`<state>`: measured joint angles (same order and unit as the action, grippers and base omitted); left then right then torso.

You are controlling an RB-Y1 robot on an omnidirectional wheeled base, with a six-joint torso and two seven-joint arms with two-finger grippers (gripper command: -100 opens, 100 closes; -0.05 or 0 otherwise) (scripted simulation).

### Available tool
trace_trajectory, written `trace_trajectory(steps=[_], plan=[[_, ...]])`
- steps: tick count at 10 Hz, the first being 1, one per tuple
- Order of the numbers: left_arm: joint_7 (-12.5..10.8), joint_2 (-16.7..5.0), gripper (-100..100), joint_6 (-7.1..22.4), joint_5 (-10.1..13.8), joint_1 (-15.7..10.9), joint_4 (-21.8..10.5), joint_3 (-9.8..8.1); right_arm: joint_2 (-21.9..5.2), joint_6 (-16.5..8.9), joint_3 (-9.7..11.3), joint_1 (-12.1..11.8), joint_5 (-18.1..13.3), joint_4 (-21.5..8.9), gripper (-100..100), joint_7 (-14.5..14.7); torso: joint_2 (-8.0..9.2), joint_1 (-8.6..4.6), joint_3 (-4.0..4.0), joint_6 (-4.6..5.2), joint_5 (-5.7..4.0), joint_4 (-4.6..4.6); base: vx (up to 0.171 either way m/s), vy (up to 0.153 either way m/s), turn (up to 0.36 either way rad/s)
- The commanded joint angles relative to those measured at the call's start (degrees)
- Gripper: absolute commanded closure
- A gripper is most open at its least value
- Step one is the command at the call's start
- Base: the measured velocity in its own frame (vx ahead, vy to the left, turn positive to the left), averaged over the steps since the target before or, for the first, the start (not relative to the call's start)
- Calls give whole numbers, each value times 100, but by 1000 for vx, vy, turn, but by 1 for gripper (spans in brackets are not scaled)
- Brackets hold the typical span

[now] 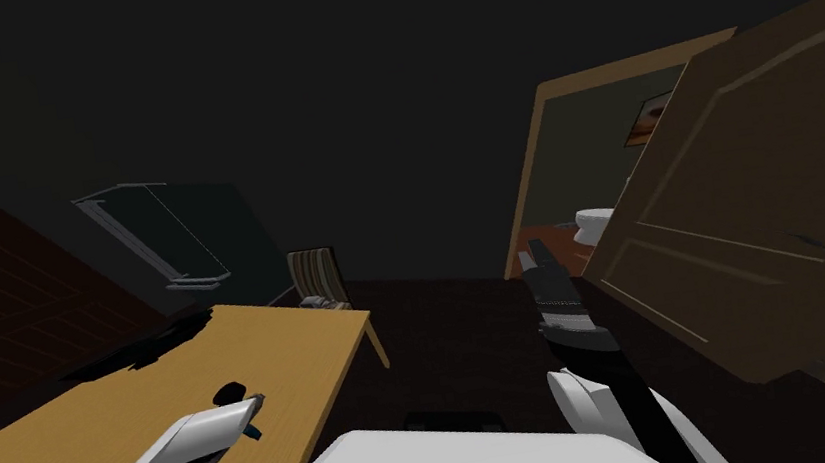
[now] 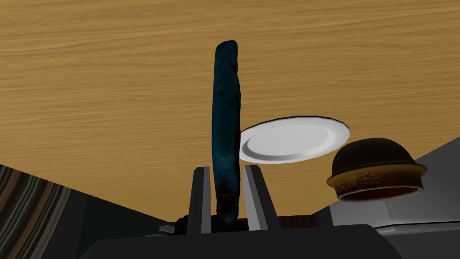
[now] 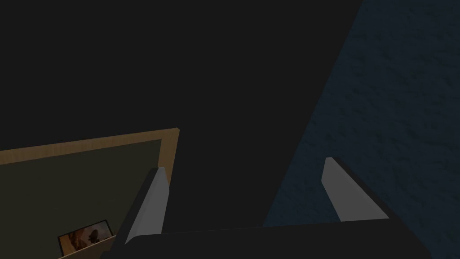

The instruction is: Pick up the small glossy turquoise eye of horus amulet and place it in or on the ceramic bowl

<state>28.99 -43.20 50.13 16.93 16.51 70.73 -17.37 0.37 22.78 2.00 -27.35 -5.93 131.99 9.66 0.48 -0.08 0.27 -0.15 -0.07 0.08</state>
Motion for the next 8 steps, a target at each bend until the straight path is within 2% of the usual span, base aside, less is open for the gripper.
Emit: trace_trajectory(steps=[1, 5, 8], plan=[[182, -108, 100, 88, 193, -66, -142, -140, 0, 0, 0, 0, 0, 0, 0, 0, 0, 0, 0, 0, 0, 0, -168, -34, -140], [563, -450, 100, 142, 728, -184, -615, -377, -1, 0, -1, -1, 0, 0, 0, 0, -3, 29, -1, -6, 6, 1, -143, 17, -108], [770, -747, 100, 133, 1140, -192, -962, -466, -2, 0, -2, -1, 0, 0, 0, 0, -6, 65, -1, -13, 9, 3, -121, 89, -70]])
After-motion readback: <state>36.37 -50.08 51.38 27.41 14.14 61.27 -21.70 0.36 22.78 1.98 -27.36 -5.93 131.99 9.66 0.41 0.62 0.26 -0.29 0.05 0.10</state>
